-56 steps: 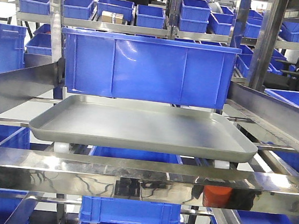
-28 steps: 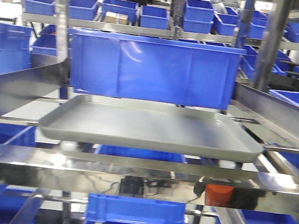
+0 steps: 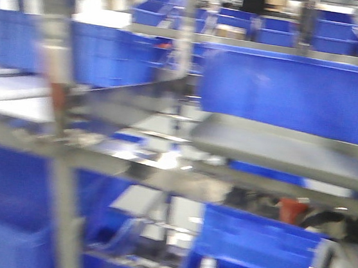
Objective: Grab orange capacitor from left shelf to right conveyor
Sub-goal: 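Drive the base to the round green conveyor holding the cylinder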
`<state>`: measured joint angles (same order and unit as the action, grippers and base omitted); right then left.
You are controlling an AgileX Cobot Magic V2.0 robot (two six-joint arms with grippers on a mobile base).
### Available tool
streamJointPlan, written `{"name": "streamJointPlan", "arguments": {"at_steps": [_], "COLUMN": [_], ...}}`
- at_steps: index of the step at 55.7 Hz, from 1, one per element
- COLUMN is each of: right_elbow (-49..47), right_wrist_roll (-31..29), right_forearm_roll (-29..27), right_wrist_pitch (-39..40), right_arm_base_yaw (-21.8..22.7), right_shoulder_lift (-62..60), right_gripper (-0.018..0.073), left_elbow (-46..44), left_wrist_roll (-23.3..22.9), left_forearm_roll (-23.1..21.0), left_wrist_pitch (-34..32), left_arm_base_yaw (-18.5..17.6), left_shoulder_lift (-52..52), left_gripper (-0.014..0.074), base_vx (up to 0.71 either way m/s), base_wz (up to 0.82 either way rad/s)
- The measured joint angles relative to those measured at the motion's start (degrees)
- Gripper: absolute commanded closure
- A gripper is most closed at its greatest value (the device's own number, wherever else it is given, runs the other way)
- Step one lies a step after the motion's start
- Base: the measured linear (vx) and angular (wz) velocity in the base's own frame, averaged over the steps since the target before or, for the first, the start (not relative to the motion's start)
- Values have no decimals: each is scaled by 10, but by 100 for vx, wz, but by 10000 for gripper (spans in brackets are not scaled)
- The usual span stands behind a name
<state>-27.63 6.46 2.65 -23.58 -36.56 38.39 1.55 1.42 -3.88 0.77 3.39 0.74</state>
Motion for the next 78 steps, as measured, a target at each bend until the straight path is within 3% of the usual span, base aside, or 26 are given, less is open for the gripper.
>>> {"name": "streamJointPlan", "arguments": {"at_steps": [78], "right_elbow": [0], "right_wrist_roll": [0], "right_forearm_roll": [0], "right_wrist_pitch": [-7], "right_arm_base_yaw": [0], "right_shoulder_lift": [0], "right_gripper": [237], "left_elbow": [0], "left_wrist_roll": [0], "left_forearm_roll": [0], "left_wrist_pitch": [0], "left_arm_base_yaw": [0], "left_shoulder_lift": [0], "left_gripper": [603], "base_vx": [-14], "base_wz": [69]}}
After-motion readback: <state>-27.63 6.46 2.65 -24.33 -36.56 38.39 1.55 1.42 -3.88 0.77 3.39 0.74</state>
